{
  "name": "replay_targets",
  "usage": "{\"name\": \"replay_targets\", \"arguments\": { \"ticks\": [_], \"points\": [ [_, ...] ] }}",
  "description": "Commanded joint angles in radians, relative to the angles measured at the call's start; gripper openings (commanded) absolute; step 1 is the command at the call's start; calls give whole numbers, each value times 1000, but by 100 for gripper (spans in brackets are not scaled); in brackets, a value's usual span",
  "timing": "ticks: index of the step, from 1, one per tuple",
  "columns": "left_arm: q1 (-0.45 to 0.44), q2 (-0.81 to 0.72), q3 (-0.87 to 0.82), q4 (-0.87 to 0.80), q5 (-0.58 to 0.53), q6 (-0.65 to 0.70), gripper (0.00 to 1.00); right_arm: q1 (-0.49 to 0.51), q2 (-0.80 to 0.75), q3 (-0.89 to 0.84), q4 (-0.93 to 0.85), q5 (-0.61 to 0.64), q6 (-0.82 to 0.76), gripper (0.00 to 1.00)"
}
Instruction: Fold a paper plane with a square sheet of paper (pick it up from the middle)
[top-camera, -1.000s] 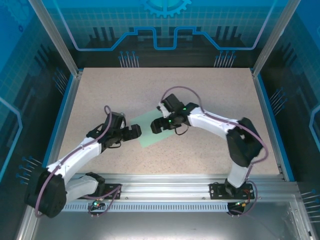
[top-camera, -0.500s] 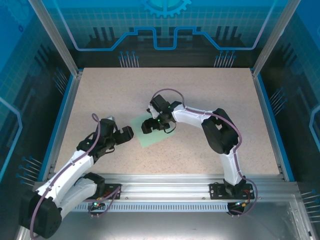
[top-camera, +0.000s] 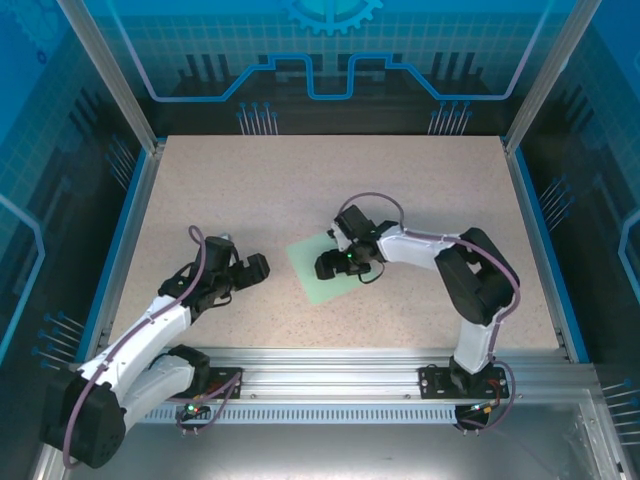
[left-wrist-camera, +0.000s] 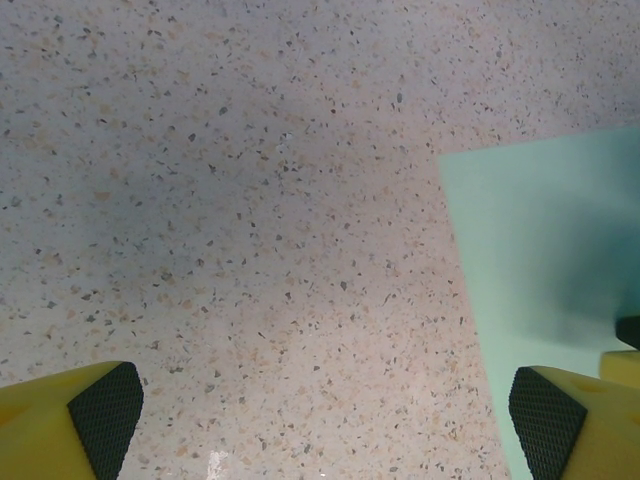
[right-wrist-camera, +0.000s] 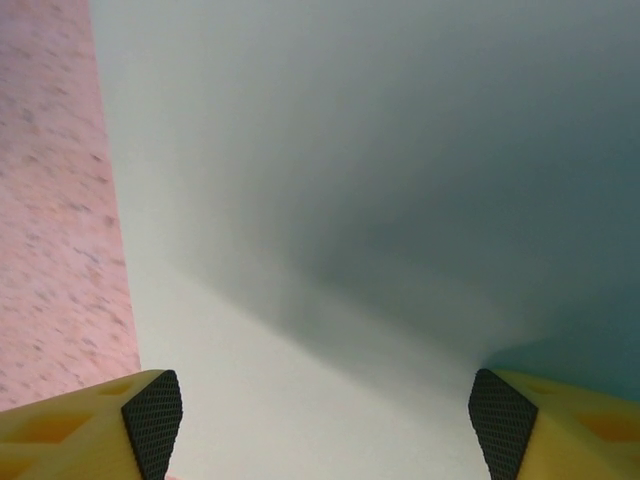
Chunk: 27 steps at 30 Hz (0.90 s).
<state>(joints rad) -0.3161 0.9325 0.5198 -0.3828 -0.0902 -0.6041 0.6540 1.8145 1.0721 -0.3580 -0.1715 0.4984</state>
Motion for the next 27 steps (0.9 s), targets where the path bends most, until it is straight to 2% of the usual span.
{"name": "replay_targets", "arguments": {
  "ticks": [1, 6, 10, 11, 12, 17, 19, 21, 27],
  "points": [
    [8, 2, -4, 17, 38, 0, 99, -11, -82, -65, -100, 110, 14, 80],
    [8, 5, -1, 44, 56, 18, 99, 22, -178, -35, -207, 201, -9, 83],
    [8, -2, 0, 47, 60, 29, 98, 98, -236, 11, -253, 351, -43, 92],
    [8, -8, -4, 51, 56, 33, 98, 116, -248, 12, -242, 382, -47, 99],
    [8, -14, -9, 56, 54, 35, 99, 126, -258, 10, -231, 404, -51, 99],
    [8, -49, -38, 89, 51, 39, 98, 134, -255, -24, -104, 435, -117, 99],
    [8, -62, -56, 115, 52, 30, 99, 120, -200, 23, -158, 423, -128, 99],
    [8, -76, -72, 143, 57, 22, 98, 92, -113, 106, -269, 342, -146, 99],
    [8, -105, -90, 166, 108, 19, 99, 97, 18, 226, -375, 331, -147, 99]
  ]
}}
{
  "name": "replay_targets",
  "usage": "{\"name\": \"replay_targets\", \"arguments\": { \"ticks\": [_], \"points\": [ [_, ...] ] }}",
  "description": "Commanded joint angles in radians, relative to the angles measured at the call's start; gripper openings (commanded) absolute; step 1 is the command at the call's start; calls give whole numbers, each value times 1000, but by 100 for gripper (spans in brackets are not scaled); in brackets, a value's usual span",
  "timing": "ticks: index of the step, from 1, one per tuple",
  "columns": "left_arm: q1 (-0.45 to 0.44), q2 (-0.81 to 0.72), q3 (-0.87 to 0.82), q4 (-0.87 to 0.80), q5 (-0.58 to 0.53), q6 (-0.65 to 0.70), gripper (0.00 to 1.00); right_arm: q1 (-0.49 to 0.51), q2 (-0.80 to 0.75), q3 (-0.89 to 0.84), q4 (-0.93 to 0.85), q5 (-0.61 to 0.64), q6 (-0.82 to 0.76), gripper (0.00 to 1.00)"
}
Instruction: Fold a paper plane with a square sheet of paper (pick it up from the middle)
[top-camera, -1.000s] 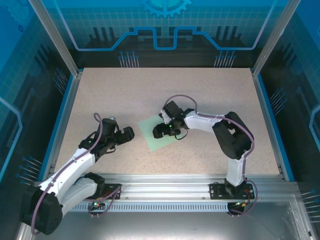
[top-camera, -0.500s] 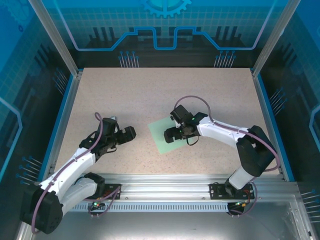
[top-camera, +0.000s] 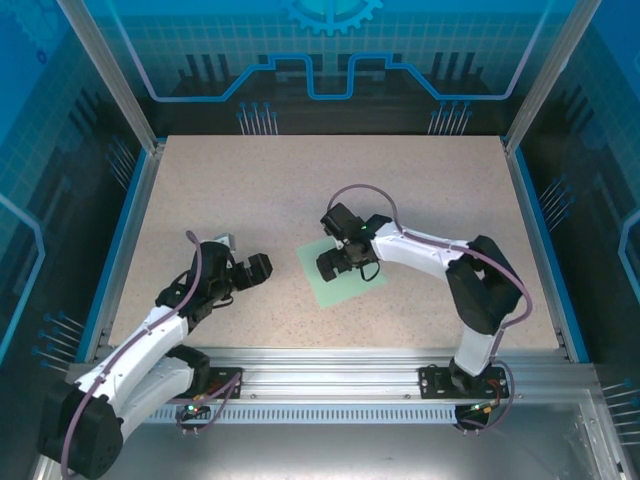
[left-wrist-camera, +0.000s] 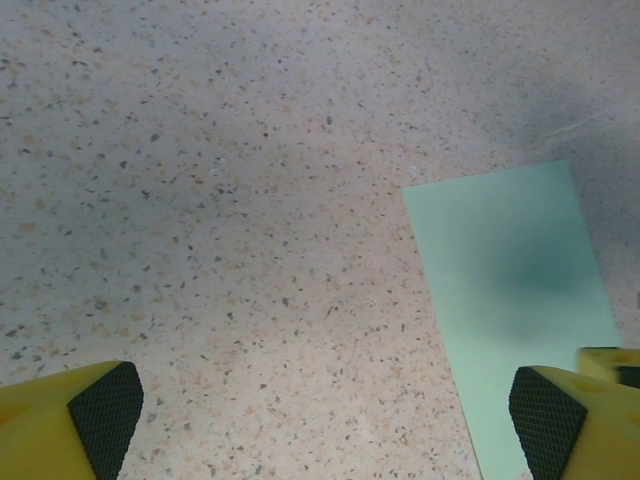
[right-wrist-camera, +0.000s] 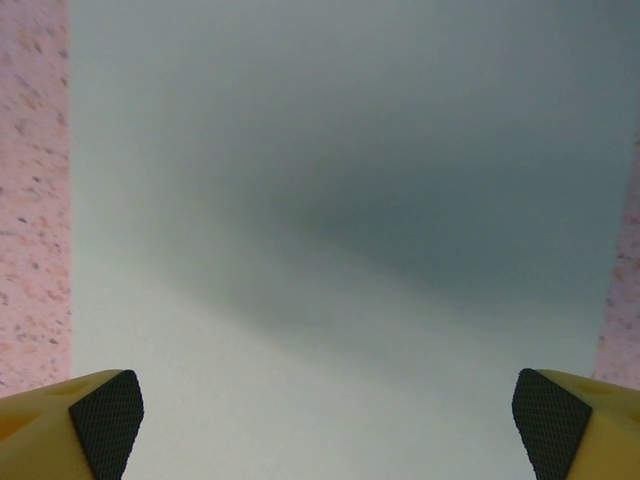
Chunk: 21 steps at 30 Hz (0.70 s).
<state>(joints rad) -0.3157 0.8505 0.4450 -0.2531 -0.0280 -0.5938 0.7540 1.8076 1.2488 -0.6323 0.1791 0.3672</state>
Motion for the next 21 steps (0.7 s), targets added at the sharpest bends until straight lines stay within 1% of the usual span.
{"name": "replay_targets", "arguments": {
  "ticks": [1, 4, 7, 9, 11, 12, 13, 15, 16, 17, 19, 21],
  "points": [
    [7, -31, -18, 30, 44, 7, 98, -1, 34, 66, -113, -14, -8, 100],
    [8, -61, -30, 20, 36, 13, 99, 29, 29, 99, -134, 57, 15, 100],
    [7, -103, -53, 27, 24, -8, 99, 86, -15, 109, -132, 179, 34, 99],
    [7, -127, -67, 37, 12, -27, 99, 114, -38, 102, -113, 241, 45, 99],
    [8, -143, -72, 39, 10, -29, 99, 120, -62, 83, -78, 286, 72, 99],
    [8, -146, -66, 31, 11, -28, 98, 116, -71, 71, -57, 280, 79, 100],
    [8, -149, -56, 14, 13, -28, 98, 104, -74, 65, -29, 238, 79, 100],
    [8, -151, -36, -27, 16, -29, 98, 61, -54, 67, -3, 78, 68, 99],
    [9, -151, -29, -44, 16, -30, 98, 34, -22, 102, -28, -8, 74, 99],
    [9, -151, -25, -56, 16, -35, 99, 14, 23, 160, -90, -52, 87, 100],
    [8, -154, -19, -73, 9, -43, 99, 17, 92, 234, -171, -56, 66, 99],
    [8, -153, -21, -72, -12, -55, 98, 43, 122, 261, -192, 5, 52, 99]
  ]
}}
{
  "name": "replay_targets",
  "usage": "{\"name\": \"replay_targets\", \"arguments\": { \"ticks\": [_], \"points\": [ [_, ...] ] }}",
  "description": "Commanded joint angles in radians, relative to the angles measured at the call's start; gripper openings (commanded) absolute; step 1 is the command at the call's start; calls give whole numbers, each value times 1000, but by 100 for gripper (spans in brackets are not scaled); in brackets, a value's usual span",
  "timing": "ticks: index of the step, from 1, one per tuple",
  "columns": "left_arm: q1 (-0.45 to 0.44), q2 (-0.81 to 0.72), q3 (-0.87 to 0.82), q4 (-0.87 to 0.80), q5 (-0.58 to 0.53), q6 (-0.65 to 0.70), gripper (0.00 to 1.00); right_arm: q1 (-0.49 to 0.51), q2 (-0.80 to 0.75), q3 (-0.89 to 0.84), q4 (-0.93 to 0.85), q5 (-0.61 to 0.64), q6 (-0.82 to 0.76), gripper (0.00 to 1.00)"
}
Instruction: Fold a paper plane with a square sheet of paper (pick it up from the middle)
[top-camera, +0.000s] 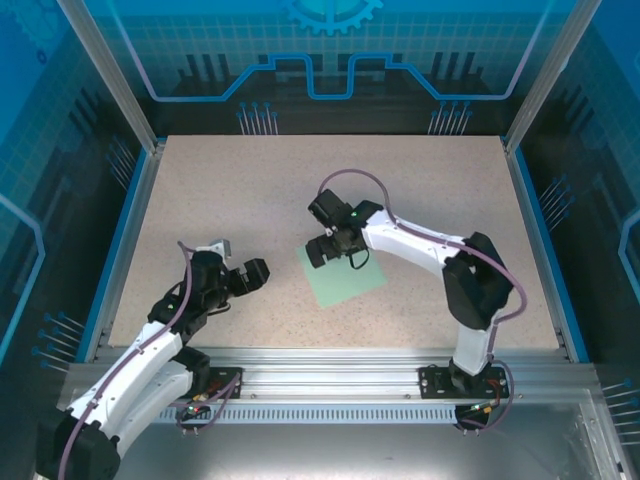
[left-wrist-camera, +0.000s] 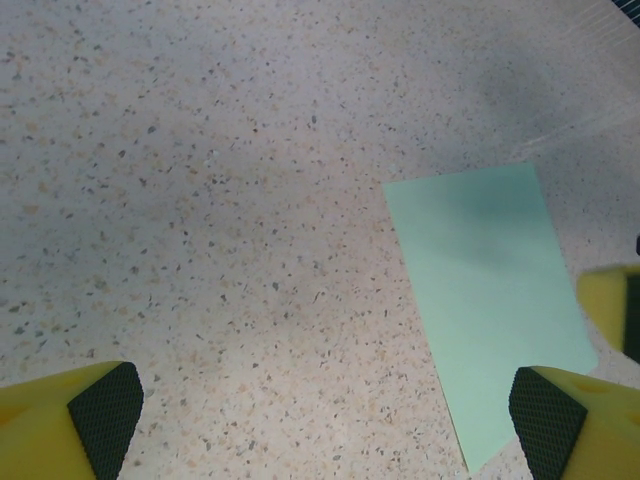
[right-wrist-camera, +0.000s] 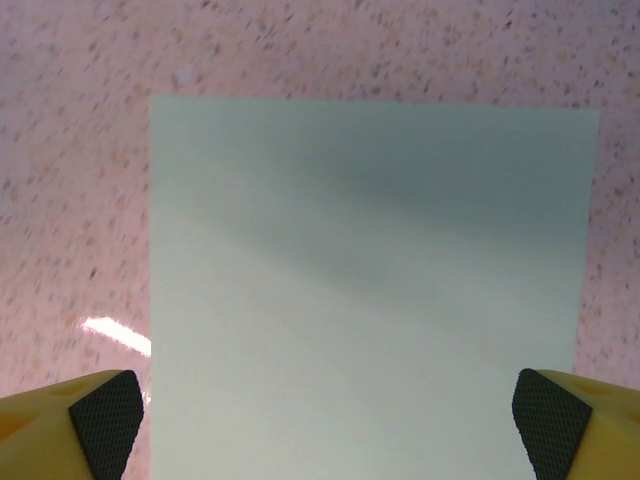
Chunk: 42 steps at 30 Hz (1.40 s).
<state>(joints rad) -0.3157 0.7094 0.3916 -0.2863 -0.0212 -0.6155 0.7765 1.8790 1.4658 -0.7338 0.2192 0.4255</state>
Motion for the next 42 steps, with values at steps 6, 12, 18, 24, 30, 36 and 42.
{"name": "replay_targets", "arguments": {
  "ticks": [6, 12, 18, 24, 30, 36, 42],
  "points": [
    [9, 59, 53, -7, 8, -55, 99, 20, 85, 89, -94, -52, -6, 99],
    [9, 186, 106, -31, 61, -43, 98, 14, 148, 152, -168, -56, 30, 99],
    [9, 288, 165, -78, 70, -12, 99, 25, 200, 187, -162, -32, 81, 100],
    [8, 394, 236, -58, 120, -46, 99, -4, 135, 88, -131, -68, 47, 99],
    [6, 414, 212, 2, 148, -107, 99, -66, 86, 33, -126, -155, -3, 99],
    [6, 410, 198, -3, 156, -109, 99, -67, 134, 110, -177, -185, -21, 99],
    [7, 404, 187, 8, 167, -90, 98, -69, 229, 233, -286, -94, -37, 99]
  ]
}}
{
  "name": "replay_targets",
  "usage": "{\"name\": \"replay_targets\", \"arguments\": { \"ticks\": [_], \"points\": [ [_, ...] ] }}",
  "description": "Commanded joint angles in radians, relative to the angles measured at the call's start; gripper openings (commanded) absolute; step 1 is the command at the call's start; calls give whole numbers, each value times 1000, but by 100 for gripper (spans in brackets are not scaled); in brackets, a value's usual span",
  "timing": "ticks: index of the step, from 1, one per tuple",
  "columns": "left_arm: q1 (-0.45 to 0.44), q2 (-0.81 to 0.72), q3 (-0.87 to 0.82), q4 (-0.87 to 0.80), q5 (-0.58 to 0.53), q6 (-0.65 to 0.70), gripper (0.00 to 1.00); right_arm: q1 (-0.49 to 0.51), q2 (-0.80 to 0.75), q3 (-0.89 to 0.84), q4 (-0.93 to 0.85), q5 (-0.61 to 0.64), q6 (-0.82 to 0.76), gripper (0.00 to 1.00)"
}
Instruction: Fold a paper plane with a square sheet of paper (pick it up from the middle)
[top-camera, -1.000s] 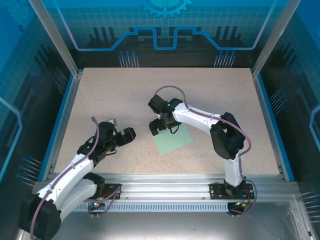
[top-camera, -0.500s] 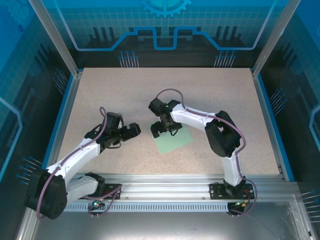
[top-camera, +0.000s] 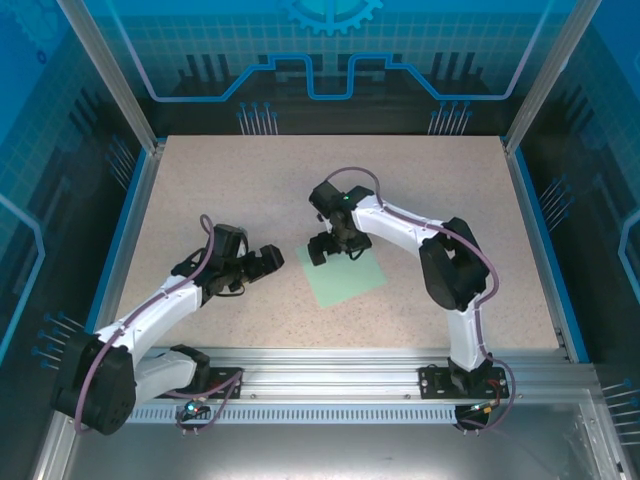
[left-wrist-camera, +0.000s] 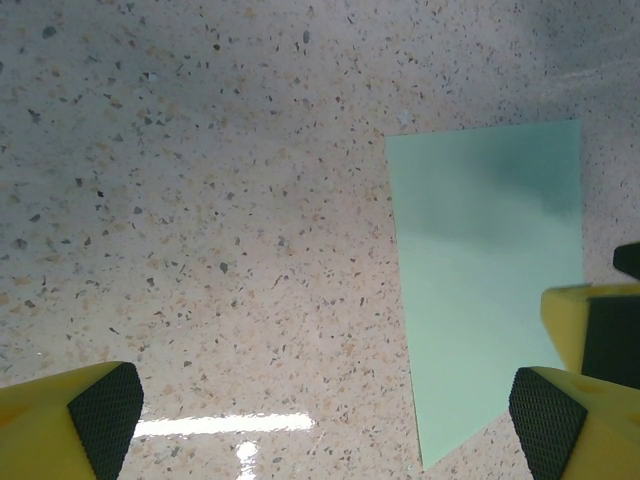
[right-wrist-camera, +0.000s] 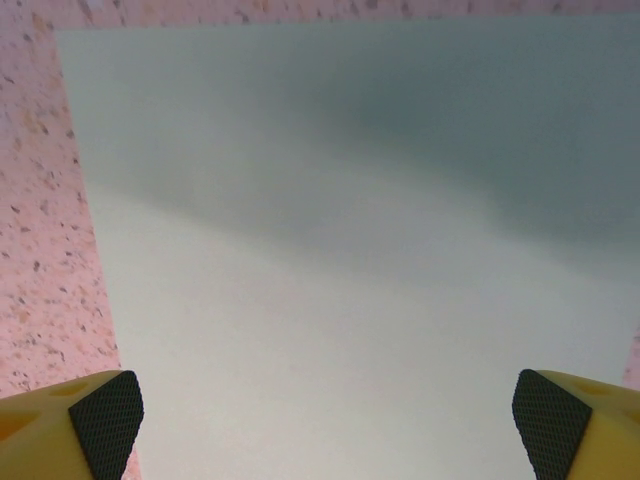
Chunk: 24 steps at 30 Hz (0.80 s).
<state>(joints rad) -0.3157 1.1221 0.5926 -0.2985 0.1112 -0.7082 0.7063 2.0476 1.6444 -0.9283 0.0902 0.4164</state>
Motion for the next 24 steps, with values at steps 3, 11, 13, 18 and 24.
{"name": "replay_targets", "arguments": {
  "ticks": [3, 11, 13, 18, 24],
  "points": [
    [7, -10, -20, 32, 51, 3, 98, -2, 68, 49, -79, -10, -22, 100],
    [-6, -1, -31, 57, 68, 8, 99, 39, 131, 53, -77, -4, 2, 99],
    [-10, 6, -29, 58, 68, 12, 98, 39, 142, 54, -76, 4, 8, 99],
    [-22, 21, -24, 64, 67, 15, 98, 37, 157, 41, -71, 15, 13, 99],
    [-28, 35, -16, 59, 67, 18, 99, 28, 183, -27, -22, -39, 24, 99]
  ]
}}
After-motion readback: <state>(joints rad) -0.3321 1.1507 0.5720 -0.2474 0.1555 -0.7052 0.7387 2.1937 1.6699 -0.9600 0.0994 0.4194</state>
